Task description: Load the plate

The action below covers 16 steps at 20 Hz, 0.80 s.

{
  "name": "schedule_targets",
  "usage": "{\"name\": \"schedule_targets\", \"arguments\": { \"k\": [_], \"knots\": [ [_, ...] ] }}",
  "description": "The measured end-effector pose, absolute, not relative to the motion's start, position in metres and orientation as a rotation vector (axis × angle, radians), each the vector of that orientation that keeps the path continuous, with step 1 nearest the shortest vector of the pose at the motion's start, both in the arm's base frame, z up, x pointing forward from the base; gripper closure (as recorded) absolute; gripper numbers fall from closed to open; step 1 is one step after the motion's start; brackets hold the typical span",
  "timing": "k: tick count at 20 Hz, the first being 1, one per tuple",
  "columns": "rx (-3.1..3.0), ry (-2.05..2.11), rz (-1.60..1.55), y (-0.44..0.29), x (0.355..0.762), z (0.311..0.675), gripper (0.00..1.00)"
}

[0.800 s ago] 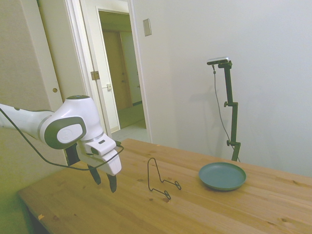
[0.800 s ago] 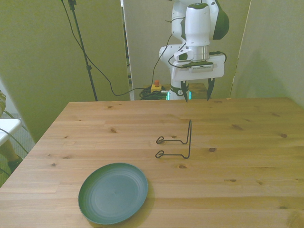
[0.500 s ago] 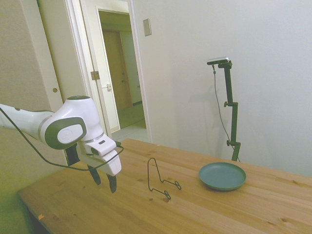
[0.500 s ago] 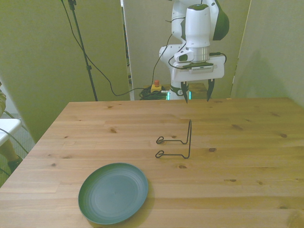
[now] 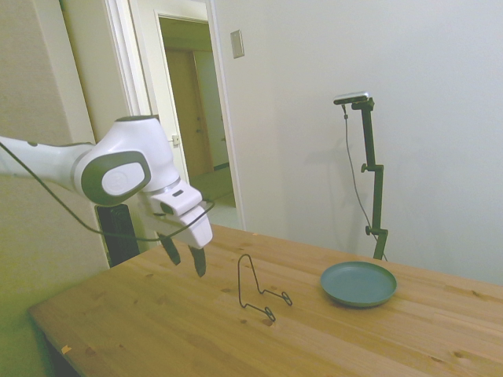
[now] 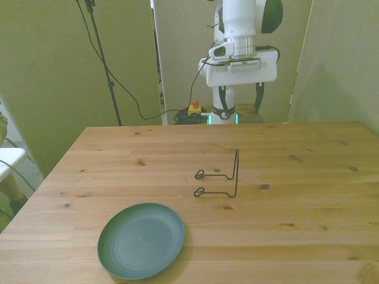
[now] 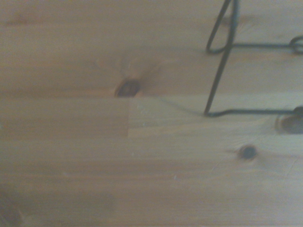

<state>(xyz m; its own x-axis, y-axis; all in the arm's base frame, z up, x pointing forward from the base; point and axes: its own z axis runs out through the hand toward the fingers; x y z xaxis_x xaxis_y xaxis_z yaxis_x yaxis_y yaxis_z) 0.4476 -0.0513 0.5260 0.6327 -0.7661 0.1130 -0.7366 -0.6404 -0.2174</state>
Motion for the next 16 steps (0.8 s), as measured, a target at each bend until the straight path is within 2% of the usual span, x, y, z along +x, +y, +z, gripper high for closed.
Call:
{"name": "schedule_targets", "arguments": {
  "k": [5, 10, 16],
  "knots": [
    [-2.655, 1.329, -0.328, -0.100, 0.492, 0.566, 0.00],
    [-2.627, 1.406, -0.342, -0.142, 0.535, 0.578, 0.00],
    [-2.619, 1.444, -0.349, -0.176, 0.554, 0.585, 0.00]
  ]
}}
